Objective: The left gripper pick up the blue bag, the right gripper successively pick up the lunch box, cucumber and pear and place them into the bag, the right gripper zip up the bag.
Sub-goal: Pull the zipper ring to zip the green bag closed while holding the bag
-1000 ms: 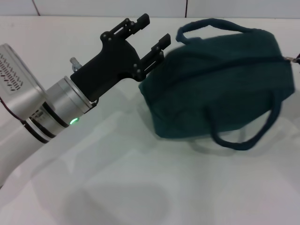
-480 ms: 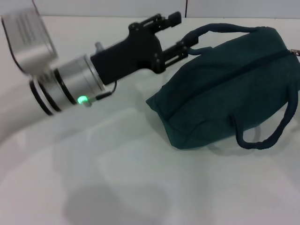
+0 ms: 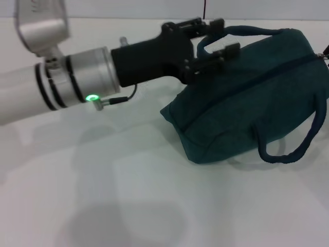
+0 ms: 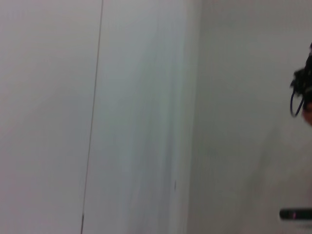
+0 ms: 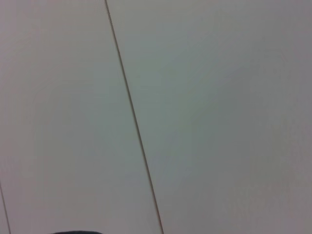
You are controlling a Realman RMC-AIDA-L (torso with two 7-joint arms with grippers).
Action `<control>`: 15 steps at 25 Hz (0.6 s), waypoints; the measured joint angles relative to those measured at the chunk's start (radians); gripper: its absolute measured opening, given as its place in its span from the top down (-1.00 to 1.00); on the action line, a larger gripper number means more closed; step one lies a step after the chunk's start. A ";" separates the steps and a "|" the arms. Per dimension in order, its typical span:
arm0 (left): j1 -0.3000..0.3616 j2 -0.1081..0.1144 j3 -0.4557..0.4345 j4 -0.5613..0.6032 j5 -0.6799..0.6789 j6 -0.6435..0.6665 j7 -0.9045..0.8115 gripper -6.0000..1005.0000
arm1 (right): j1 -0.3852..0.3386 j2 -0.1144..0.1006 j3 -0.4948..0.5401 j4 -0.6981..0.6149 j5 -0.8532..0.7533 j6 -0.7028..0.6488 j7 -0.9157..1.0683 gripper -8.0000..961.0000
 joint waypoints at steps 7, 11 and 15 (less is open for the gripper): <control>0.038 -0.085 -0.138 0.148 0.323 -0.109 -0.130 -0.06 | 0.004 0.000 -0.006 0.002 0.000 0.000 0.000 -0.17; 0.023 -0.083 -0.135 0.170 0.389 -0.117 -0.196 -0.03 | 0.004 0.000 -0.011 0.003 0.000 0.001 0.000 -0.17; 0.021 -0.082 -0.134 0.173 0.409 -0.117 -0.193 0.01 | 0.004 0.001 -0.011 0.004 0.000 0.001 0.000 -0.17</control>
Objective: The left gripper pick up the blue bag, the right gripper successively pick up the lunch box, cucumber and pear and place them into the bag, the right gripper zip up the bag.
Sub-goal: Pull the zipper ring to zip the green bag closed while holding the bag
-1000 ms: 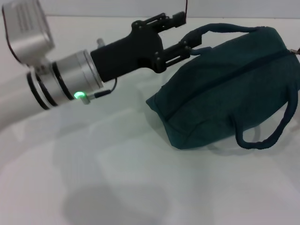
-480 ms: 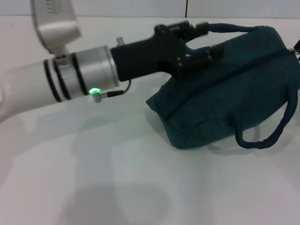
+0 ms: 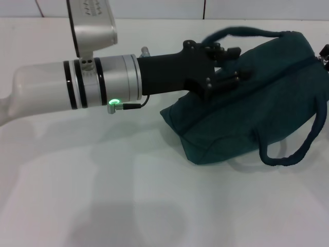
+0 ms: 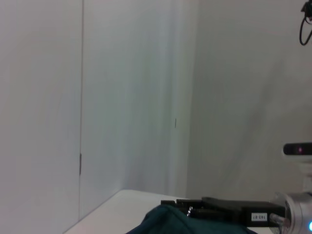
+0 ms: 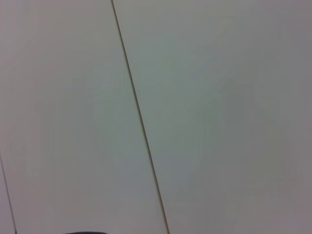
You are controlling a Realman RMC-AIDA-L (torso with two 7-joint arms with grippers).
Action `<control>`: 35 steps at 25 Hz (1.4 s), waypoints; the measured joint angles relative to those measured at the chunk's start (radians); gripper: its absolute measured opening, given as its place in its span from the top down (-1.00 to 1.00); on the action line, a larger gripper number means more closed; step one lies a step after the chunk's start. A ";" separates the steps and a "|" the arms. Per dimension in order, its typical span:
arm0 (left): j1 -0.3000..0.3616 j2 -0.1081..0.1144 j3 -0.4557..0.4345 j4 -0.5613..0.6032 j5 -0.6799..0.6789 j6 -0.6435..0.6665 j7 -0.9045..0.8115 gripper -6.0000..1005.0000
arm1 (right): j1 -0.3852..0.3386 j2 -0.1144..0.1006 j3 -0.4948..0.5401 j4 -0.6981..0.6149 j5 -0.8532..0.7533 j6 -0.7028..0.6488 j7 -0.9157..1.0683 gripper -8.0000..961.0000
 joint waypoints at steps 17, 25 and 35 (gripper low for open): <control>0.035 -0.006 -0.005 -0.017 -0.065 -0.028 0.206 0.61 | 0.023 0.002 -0.049 -0.007 0.002 -0.041 0.019 -0.16; 0.039 -0.005 -0.016 -0.050 -0.098 -0.087 0.282 0.73 | 0.072 0.013 -0.053 0.002 0.007 -0.049 0.024 -0.16; 0.049 -0.005 -0.071 -0.081 -0.102 -0.089 0.348 0.73 | 0.070 0.016 -0.043 0.006 0.047 0.007 0.021 -0.16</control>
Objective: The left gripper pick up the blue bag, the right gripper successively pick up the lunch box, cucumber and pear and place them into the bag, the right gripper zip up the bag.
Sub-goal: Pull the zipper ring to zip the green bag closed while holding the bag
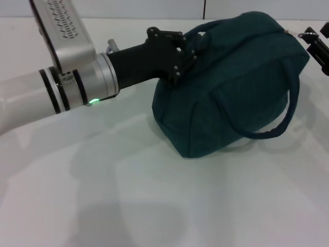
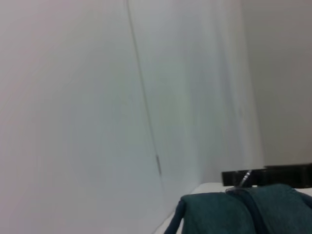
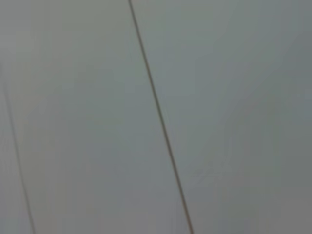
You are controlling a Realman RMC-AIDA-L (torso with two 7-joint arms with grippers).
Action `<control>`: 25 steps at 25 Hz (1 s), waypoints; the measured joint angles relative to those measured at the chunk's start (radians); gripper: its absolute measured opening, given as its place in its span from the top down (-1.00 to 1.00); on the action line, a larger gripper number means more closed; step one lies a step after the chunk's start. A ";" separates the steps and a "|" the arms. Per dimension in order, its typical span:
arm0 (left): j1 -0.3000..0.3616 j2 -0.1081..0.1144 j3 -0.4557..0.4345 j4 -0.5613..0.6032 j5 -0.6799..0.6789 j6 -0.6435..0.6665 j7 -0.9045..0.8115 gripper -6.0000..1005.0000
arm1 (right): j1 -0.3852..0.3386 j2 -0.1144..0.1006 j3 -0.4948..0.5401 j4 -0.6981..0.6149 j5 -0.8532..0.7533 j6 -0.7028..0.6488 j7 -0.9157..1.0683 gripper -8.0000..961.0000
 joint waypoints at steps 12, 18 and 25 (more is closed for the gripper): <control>0.001 0.005 -0.021 -0.007 -0.011 0.004 0.046 0.73 | -0.002 -0.004 0.002 0.022 0.074 0.091 -0.003 -0.14; -0.009 0.005 -0.066 -0.035 -0.016 0.007 0.047 0.73 | -0.001 -0.004 -0.002 0.023 0.088 0.160 -0.003 -0.04; -0.013 0.006 -0.078 -0.041 -0.027 0.008 0.048 0.74 | 0.004 -0.006 -0.007 0.023 0.087 0.225 -0.003 0.09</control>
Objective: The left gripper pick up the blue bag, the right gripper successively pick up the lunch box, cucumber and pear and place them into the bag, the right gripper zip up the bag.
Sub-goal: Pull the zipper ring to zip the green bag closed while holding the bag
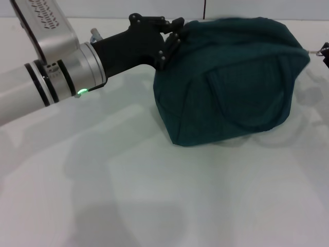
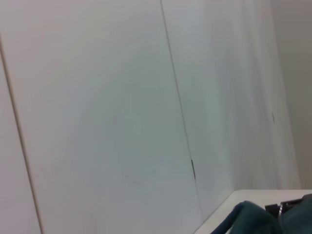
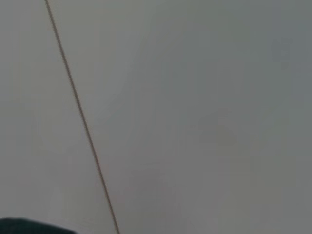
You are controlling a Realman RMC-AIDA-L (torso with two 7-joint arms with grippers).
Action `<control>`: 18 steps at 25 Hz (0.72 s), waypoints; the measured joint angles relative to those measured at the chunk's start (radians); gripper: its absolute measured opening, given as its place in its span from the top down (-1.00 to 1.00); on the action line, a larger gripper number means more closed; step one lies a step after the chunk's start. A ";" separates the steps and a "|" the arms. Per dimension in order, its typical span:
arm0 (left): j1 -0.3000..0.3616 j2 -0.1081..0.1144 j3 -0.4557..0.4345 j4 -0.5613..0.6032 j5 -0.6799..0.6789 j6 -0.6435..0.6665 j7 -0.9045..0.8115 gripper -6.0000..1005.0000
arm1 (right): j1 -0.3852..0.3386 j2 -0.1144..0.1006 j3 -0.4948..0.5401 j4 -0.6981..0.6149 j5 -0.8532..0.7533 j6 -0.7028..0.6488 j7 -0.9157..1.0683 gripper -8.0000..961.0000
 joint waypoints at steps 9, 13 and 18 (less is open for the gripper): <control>-0.008 -0.002 0.000 -0.005 -0.012 0.000 0.001 0.94 | 0.018 0.000 -0.054 -0.001 -0.003 0.037 0.005 0.14; -0.007 -0.003 0.005 -0.005 -0.012 0.000 -0.001 0.98 | 0.017 -0.002 -0.076 -0.008 -0.005 0.033 0.005 0.14; -0.006 -0.005 0.007 -0.012 -0.012 0.001 -0.001 0.98 | 0.011 -0.005 -0.083 -0.012 -0.005 0.037 0.018 0.08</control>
